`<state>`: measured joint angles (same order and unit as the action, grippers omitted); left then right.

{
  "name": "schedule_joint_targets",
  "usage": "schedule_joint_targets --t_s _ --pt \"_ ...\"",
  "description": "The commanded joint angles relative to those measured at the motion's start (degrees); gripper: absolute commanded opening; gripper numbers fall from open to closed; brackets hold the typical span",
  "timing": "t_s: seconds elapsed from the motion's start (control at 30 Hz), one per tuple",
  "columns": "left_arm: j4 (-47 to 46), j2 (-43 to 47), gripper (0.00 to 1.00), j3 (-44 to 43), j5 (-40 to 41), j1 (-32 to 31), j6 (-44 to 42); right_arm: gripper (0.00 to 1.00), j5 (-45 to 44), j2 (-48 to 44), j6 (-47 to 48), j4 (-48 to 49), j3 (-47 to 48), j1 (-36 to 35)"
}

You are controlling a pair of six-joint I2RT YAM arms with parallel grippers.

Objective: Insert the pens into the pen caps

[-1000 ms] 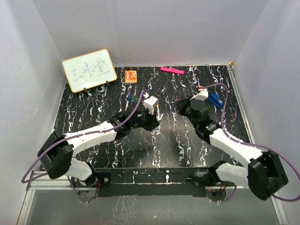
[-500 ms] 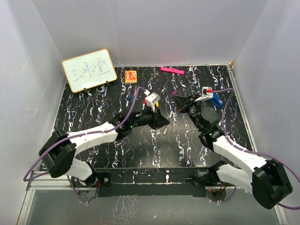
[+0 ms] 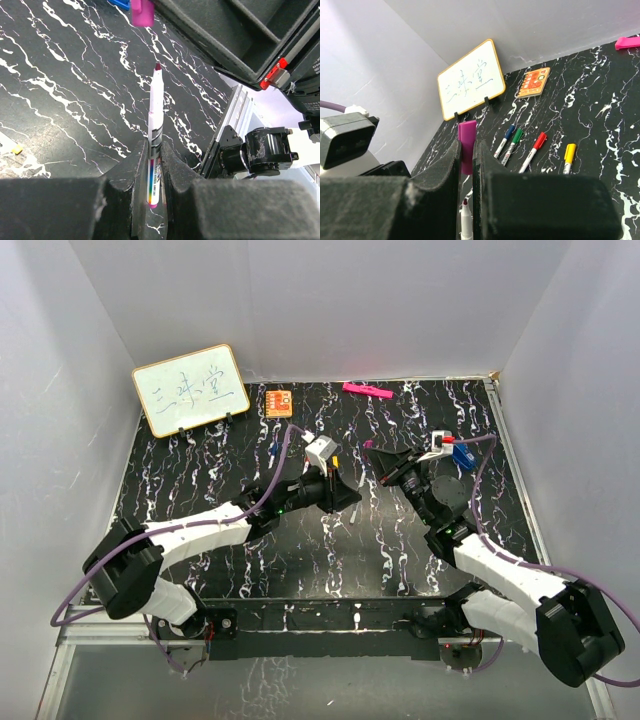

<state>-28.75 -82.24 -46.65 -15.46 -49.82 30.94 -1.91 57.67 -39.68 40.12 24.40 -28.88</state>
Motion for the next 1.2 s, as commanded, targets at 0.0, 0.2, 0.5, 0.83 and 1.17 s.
schedule_joint_targets --t_s 0.0,0.2,0.5,0.83,1.17 --pt "-2.7 1.4 0.0 0.9 1.2 0.3 0.7 0.0 1.1 -1.3 -0.6 4.3 0.3 -0.1" --pt "-2.8 2.5 0.0 1.5 3.3 0.3 0.5 0.0 1.1 -1.7 -0.7 3.9 -0.2 -0.1" --pt "-2.7 2.9 0.0 1.0 4.5 0.3 -0.2 0.0 2.2 -1.7 -0.9 3.2 -0.5 -0.1" --pt "-2.5 2.9 0.0 0.4 4.2 0.3 -0.4 0.0 2.5 -1.2 -1.6 3.0 -1.5 -0.3" --pt "-2.3 1.8 0.0 -0.5 3.1 0.3 -0.5 0.0 2.8 0.2 -1.3 3.6 -1.1 -0.5"
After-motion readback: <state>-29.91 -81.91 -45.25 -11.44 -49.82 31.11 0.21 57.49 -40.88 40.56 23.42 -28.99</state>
